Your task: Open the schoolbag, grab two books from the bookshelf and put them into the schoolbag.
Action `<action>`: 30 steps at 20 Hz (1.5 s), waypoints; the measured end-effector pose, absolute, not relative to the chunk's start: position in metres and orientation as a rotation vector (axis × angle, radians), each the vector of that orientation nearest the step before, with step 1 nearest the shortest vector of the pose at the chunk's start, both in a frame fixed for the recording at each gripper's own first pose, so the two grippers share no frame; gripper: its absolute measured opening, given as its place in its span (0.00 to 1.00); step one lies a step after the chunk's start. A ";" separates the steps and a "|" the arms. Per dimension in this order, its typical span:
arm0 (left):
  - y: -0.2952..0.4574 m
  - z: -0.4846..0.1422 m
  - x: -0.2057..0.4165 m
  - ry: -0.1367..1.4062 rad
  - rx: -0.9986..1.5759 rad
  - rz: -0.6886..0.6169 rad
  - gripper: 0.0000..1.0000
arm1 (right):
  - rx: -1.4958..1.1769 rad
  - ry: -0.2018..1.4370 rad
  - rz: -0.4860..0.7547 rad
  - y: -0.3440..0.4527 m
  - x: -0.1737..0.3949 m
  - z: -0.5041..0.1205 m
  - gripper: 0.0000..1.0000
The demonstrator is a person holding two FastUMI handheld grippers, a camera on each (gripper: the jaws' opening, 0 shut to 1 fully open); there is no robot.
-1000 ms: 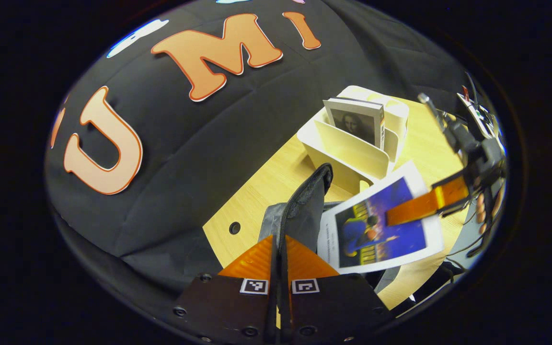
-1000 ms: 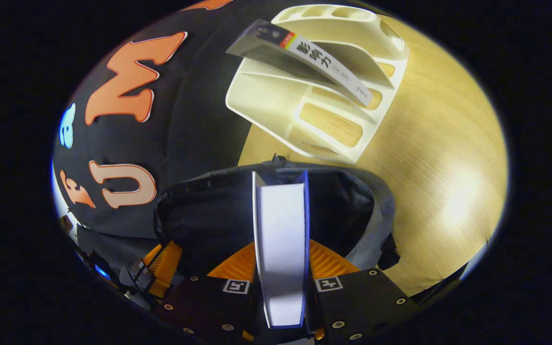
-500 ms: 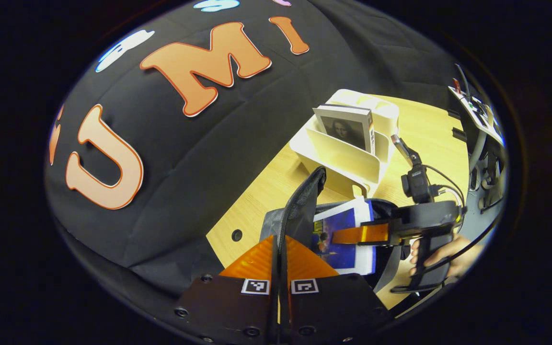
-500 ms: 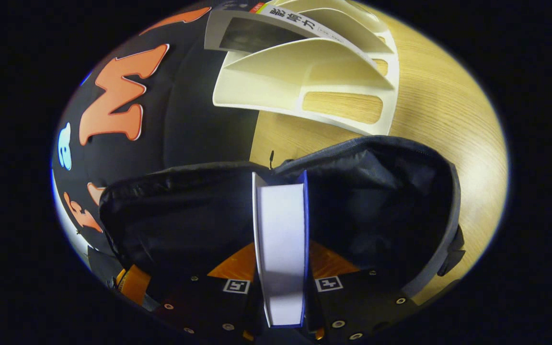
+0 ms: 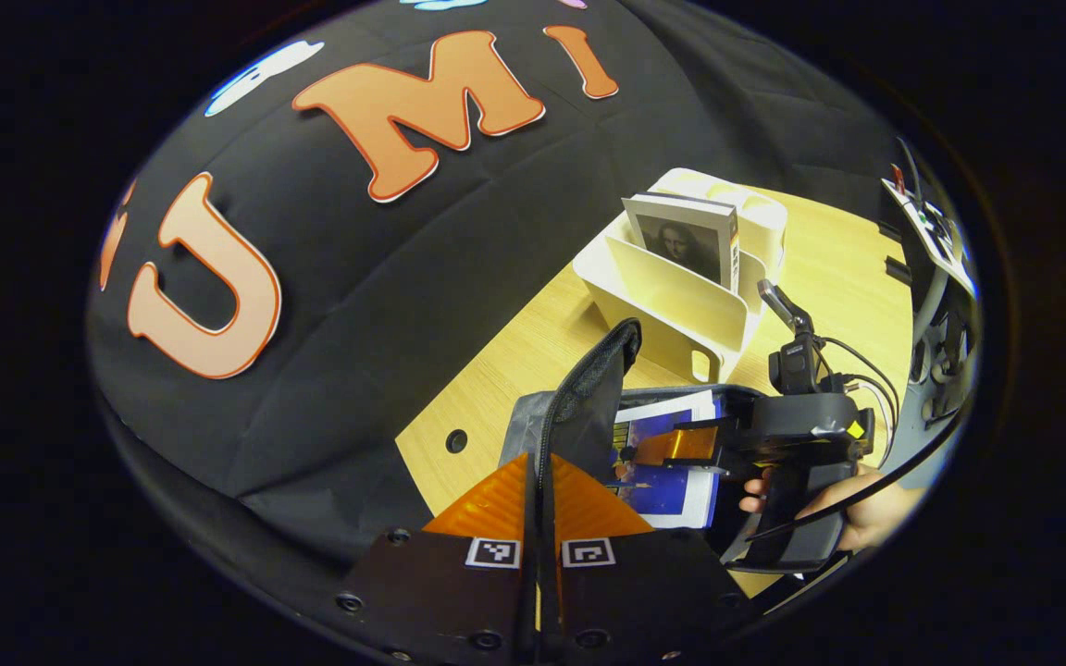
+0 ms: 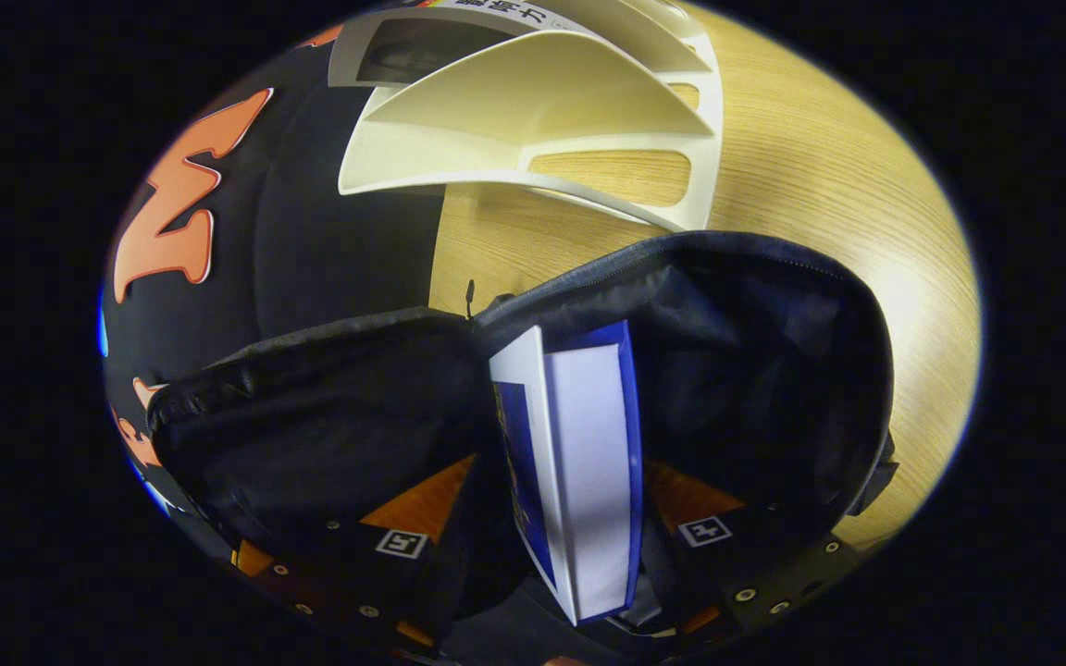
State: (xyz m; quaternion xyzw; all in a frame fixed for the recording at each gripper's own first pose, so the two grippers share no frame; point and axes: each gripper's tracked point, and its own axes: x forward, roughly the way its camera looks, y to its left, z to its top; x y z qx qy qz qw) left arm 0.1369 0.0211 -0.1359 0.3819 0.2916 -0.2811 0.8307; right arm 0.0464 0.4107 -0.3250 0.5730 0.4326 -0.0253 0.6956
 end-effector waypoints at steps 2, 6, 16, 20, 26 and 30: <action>0.023 -0.139 0.137 0.623 0.804 -0.595 0.02 | 1.260 0.979 -0.060 0.401 0.042 -0.321 0.98; 0.026 -0.141 0.133 0.632 0.783 -0.594 0.02 | 1.161 1.000 -0.060 0.367 0.030 -0.310 0.99; 0.037 -0.153 0.127 0.647 0.692 -0.575 0.02 | 0.821 0.937 0.005 0.240 0.006 -0.241 0.98; 0.037 -0.154 0.124 0.645 0.666 -0.554 0.02 | 0.595 0.925 0.026 0.181 0.009 -0.200 0.98; 0.034 -0.156 0.125 0.663 0.655 -0.490 0.02 | 0.323 0.933 0.056 0.133 0.061 -0.135 0.98; 0.033 -0.157 0.130 0.681 0.637 -0.436 0.02 | 0.179 0.977 0.119 0.138 0.115 -0.113 0.98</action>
